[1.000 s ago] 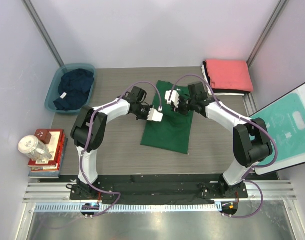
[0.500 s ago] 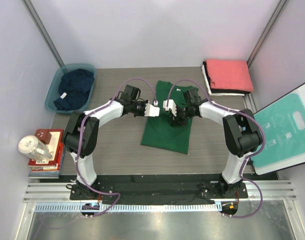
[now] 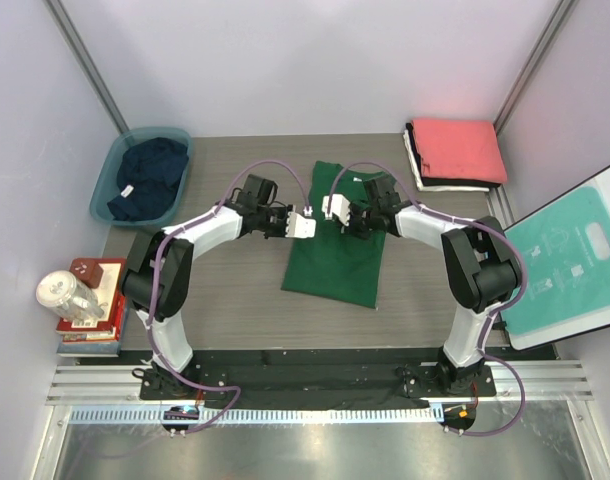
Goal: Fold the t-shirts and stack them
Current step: Fold the folded rectangular tshirt in 1/3 of the way
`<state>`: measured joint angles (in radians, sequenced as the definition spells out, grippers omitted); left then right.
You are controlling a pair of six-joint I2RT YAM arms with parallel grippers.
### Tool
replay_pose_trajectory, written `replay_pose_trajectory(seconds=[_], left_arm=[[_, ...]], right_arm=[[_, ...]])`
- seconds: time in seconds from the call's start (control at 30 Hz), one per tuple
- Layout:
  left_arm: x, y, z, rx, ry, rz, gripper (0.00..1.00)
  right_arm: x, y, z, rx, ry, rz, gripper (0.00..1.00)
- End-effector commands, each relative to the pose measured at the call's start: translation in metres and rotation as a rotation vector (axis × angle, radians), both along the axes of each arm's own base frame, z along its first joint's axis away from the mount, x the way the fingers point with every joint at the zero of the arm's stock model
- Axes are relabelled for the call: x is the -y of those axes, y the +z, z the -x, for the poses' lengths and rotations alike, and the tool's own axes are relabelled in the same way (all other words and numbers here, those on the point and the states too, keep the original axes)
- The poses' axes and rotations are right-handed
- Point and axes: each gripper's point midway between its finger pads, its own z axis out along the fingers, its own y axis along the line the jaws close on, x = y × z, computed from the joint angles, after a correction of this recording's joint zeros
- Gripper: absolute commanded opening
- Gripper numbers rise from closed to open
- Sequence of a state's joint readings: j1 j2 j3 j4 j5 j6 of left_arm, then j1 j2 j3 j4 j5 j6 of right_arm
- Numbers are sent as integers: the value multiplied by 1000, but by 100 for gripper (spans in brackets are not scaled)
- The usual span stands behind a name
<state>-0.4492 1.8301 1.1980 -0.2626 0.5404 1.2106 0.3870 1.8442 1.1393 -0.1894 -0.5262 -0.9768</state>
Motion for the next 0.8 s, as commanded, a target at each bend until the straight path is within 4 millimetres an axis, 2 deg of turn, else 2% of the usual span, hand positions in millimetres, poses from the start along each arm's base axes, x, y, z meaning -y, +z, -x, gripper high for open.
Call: replay_pose_trajectory(seconds=[0.0, 0.1, 0.2, 0.23, 0.27, 0.3, 0.33, 0.37, 0.4, 0.43, 0.47, 0.5, 0.57, 0.67, 0.7, 0.77], left_arm=[[4, 23, 0, 38, -13, 48, 0], [0, 21, 5, 39, -17, 39, 0], [-3, 26, 13, 56, -32, 39, 0], [-4, 29, 17, 65, -43, 42, 0], [-6, 26, 24, 62, -58, 43, 0], [-6, 36, 30, 89, -78, 52, 13], [-7, 41, 34, 129, -112, 51, 24], [-9, 34, 48, 120, -149, 56, 43], [-10, 44, 54, 159, -173, 65, 50], [-11, 42, 63, 167, -202, 65, 57], [-14, 32, 76, 188, -265, 45, 71], [-14, 36, 86, 213, -314, 53, 75], [-20, 18, 110, 226, -434, 11, 84], [-24, 5, 136, 178, -529, 2, 86], [-22, 3, 142, 181, -569, 2, 86], [-21, -3, 154, 137, -603, 6, 87]], right_arm=[[3, 9, -38, 222, -52, 46, 1], [6, 12, -46, 268, -73, 55, 1], [7, 36, -51, 296, -110, 29, 2], [8, 38, -46, 271, -121, 28, 4], [8, 56, -41, 282, -120, 6, 14], [7, 61, -32, 260, -101, -1, 24], [12, 53, -13, 198, -64, 27, 33], [8, 75, 2, 213, -16, -7, 49], [13, 66, 21, 176, 17, 6, 55], [18, 62, 43, 134, 57, 26, 68], [20, 61, 58, 146, 126, 39, 73], [27, 61, 80, 148, 159, 49, 75], [37, 50, 113, 103, 218, 78, 81], [44, 39, 159, 71, 300, 105, 83], [48, 27, 174, 41, 312, 122, 83], [45, 27, 192, 61, 347, 120, 83]])
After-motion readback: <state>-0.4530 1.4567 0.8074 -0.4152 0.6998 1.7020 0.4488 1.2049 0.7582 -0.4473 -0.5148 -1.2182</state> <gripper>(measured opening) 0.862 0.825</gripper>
